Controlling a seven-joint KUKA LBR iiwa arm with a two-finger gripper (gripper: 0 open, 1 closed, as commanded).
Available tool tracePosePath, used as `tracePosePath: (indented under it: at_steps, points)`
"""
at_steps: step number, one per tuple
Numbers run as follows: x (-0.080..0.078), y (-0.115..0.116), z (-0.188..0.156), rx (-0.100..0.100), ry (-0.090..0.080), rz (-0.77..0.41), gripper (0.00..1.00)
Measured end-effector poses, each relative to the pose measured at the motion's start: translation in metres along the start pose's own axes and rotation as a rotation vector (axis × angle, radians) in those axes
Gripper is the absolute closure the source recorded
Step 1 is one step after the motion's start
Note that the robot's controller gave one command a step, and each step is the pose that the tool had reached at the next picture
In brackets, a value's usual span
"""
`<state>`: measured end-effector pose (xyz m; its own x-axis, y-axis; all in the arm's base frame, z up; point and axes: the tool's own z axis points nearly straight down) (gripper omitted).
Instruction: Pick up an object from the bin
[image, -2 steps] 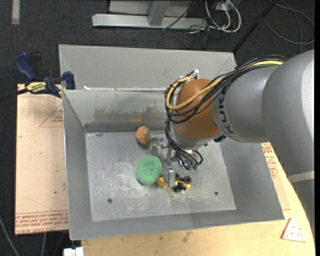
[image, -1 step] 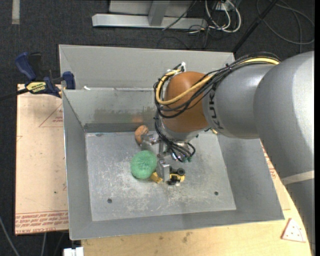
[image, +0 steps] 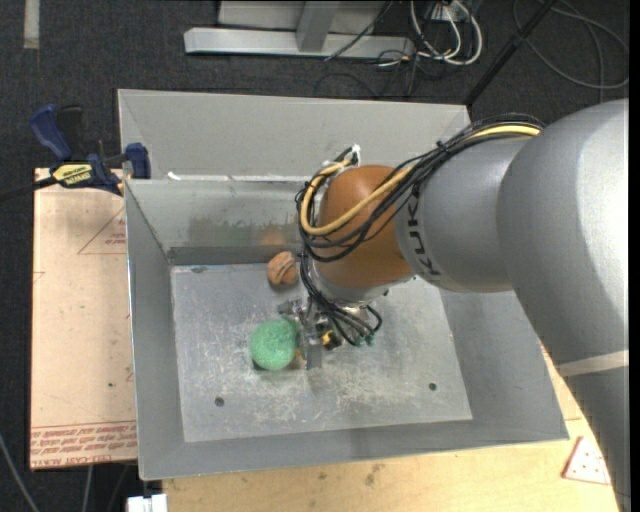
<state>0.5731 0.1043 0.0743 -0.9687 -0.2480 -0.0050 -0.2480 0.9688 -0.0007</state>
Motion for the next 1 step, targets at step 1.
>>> tracePosePath:
  at_steps: [1]
  points:
    - [-0.0002,0.0000,-0.0001,0.000,-0.001,0.000,1.00]
